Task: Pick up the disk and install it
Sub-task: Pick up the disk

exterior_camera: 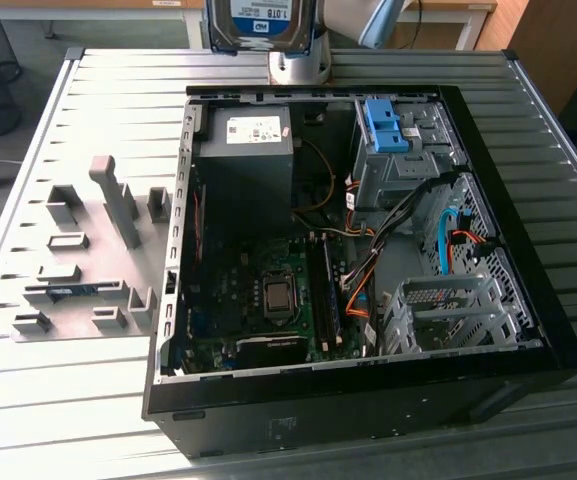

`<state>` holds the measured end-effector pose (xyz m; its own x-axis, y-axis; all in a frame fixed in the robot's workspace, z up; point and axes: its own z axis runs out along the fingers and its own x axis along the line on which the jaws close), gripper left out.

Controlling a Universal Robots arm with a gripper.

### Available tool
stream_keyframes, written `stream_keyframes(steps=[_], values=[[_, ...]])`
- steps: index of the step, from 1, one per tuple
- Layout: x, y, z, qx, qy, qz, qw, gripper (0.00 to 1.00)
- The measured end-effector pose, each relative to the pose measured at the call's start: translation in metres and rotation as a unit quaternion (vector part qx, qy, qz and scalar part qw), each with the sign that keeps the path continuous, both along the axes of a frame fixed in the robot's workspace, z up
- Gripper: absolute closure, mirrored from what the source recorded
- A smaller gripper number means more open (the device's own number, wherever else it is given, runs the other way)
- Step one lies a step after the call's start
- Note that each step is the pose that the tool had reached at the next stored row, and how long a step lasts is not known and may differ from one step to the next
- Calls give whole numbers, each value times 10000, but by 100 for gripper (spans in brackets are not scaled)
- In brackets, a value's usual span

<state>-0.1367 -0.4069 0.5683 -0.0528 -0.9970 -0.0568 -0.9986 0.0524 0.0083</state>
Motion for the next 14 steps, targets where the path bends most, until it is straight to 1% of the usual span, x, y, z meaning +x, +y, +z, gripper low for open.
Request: stream_keyframes(steps=[1, 6, 8, 10, 12, 14], values=[[0, -11, -1, 12, 0, 0, 10000, 63], [9, -102, -11, 14, -1, 3, 10000, 63], [13, -119, -15, 14, -7, 11, 10000, 63], [13, -131, -23, 13, -37, 32, 10000, 63], [13, -143, -31, 13, -80, 53, 10000, 63], [13, -155, -34, 13, -104, 58, 9999, 63]])
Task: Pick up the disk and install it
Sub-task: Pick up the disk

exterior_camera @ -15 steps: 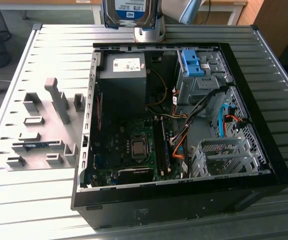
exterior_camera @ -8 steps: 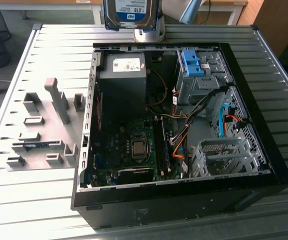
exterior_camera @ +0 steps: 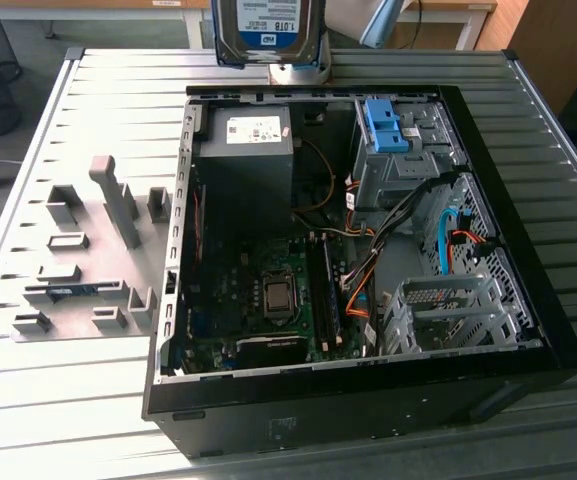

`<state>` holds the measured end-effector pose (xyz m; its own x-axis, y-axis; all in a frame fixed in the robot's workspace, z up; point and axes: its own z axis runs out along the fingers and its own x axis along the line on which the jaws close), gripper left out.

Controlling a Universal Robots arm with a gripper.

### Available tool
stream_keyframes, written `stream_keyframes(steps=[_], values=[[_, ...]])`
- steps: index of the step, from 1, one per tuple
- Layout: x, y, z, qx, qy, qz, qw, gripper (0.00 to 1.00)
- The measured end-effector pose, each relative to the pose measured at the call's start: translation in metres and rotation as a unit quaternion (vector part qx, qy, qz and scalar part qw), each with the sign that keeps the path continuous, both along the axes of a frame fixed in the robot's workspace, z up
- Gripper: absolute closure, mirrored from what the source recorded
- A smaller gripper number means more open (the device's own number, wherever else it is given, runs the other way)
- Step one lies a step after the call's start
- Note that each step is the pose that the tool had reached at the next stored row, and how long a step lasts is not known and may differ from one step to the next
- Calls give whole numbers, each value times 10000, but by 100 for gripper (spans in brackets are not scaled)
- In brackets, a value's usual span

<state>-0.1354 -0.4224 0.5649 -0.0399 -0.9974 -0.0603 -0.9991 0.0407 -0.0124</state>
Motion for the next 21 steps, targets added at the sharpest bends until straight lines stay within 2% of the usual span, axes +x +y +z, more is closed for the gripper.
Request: stream_keyframes(steps=[3, 5, 13, 17, 19, 21], values=[[7, -31, -3, 1, -1, 0, 10000, 63], [11, -77, -8, 0, 0, 0, 10000, 63], [19, -365, -40, 0, 0, 0, 10000, 63], [23, -525, -87, 0, -1, 0, 10000, 63], [39, -552, -116, -2, -1, 0, 10000, 63], [99, -556, -150, -3, -1, 0, 10000, 63]])
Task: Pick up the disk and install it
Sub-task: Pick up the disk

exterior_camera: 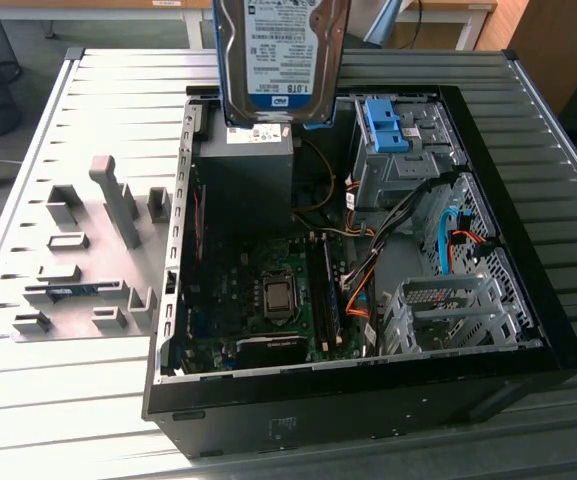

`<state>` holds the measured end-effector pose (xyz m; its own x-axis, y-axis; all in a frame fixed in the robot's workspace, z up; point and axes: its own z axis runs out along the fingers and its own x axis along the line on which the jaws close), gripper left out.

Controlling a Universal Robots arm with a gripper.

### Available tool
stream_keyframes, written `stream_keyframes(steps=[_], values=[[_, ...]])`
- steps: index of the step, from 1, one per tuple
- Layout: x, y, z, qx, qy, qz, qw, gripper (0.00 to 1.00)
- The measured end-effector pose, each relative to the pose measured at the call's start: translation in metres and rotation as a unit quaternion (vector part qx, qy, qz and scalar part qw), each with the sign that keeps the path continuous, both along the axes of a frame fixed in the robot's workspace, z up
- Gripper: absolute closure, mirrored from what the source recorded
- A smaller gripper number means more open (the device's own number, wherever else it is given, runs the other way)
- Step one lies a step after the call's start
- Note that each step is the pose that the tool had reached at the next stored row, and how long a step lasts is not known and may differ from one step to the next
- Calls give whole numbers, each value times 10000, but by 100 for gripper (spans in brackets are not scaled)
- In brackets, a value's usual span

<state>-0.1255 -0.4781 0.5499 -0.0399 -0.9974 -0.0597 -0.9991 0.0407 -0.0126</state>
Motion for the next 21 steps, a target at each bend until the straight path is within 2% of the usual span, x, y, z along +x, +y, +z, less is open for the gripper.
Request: stream_keyframes(steps=[7, 11, 15, 21], values=[[292, -1, -126, -1, 0, 0, 10000, 63], [289, -3, -200, 0, -1, 0, 10000, 63], [214, 0, -266, -1, 0, 45, 10000, 63], [208, -1, -269, 0, 0, 55, 10000, 63]])
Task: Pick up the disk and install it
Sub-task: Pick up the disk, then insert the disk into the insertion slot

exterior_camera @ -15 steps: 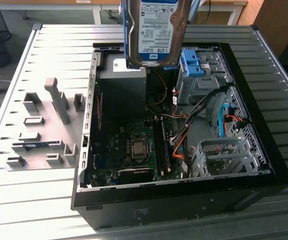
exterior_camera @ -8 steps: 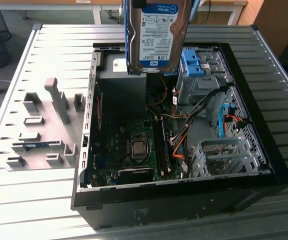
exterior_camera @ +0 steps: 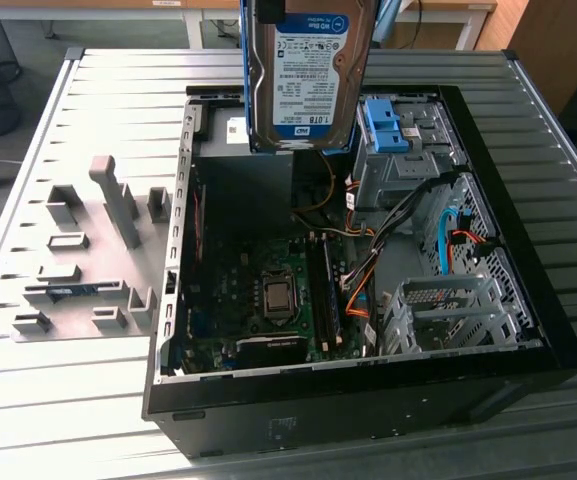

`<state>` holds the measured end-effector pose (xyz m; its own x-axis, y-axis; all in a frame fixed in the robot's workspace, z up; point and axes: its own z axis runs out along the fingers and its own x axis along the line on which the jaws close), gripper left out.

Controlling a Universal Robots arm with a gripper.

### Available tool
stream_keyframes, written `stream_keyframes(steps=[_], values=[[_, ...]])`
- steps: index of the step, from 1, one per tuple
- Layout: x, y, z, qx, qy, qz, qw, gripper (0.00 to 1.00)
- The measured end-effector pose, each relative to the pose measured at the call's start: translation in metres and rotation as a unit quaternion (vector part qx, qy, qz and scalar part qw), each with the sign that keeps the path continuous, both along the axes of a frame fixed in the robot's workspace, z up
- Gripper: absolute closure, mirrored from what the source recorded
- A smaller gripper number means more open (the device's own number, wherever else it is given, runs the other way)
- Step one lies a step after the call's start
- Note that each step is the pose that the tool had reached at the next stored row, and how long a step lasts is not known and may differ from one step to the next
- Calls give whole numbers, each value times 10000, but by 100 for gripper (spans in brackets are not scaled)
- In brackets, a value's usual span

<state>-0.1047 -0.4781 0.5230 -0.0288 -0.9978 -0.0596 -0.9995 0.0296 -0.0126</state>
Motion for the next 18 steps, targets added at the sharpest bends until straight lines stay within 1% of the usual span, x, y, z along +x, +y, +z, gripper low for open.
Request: stream_keyframes(steps=[5, 8, 10, 18], values=[[-41, 0, -17, 0, 0, 0, 10000, 63], [-40, 0, -17, -1, 0, 3, 10000, 63], [-41, 0, -18, 0, 0, 85, 10000, 63], [-41, -1, -19, 0, 0, 91, 10000, 63]])
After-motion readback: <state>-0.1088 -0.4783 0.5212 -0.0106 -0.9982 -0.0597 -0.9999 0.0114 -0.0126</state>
